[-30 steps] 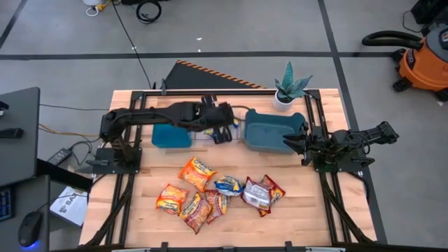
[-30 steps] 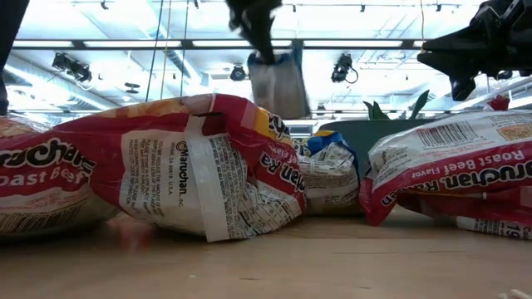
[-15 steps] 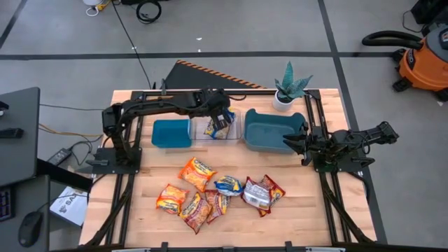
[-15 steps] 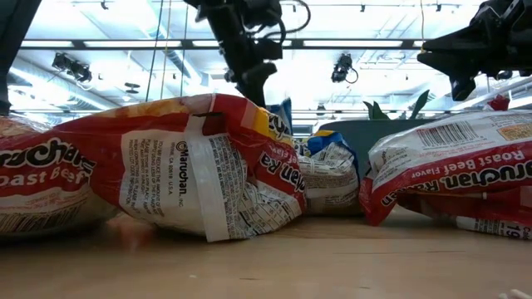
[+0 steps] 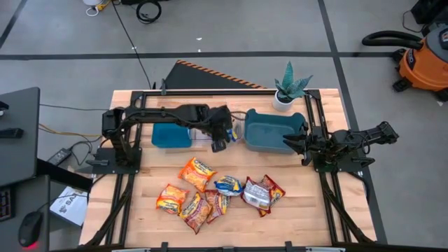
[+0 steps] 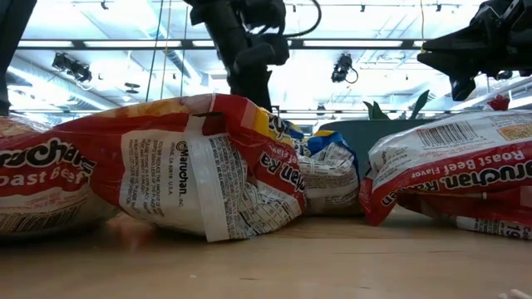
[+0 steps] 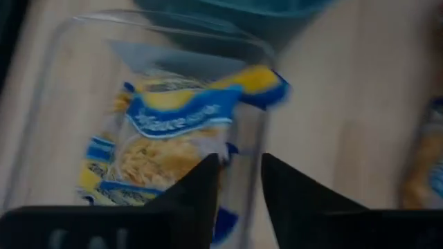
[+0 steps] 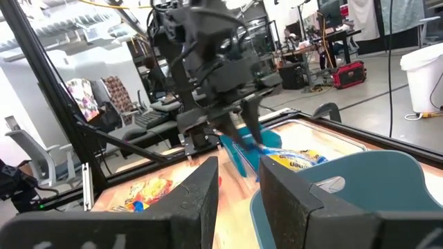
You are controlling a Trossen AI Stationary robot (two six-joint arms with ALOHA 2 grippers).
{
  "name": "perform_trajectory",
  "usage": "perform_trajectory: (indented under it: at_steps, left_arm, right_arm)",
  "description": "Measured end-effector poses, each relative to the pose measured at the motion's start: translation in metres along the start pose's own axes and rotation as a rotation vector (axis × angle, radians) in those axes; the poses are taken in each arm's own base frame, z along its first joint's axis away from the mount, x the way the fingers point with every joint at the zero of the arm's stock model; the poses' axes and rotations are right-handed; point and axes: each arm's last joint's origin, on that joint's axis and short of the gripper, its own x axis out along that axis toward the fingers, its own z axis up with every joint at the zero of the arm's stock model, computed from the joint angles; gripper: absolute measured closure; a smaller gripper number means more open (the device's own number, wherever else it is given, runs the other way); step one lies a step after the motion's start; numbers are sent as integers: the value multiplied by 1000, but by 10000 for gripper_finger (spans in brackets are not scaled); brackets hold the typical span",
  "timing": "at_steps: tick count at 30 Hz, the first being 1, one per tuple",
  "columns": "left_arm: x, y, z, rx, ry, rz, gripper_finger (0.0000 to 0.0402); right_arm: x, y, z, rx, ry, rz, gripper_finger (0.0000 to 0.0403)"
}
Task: Sort Maruchan noodles
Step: Put the top blue noodle pack into the transparent bin, then put the blue noodle pack into the transparent bin
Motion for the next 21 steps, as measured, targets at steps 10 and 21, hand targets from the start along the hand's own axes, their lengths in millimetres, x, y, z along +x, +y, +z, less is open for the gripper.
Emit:
perform_trajectory:
  at_steps: [10,21]
  left_arm:
    - [-44,-37,18,-24,-20,-68,227]
    - [-29,-110,-18,-58,127,-218,229]
  right_arm:
    - [0,0,1,5,-10,3,291]
    - [0,0,2,8,-15,4,291]
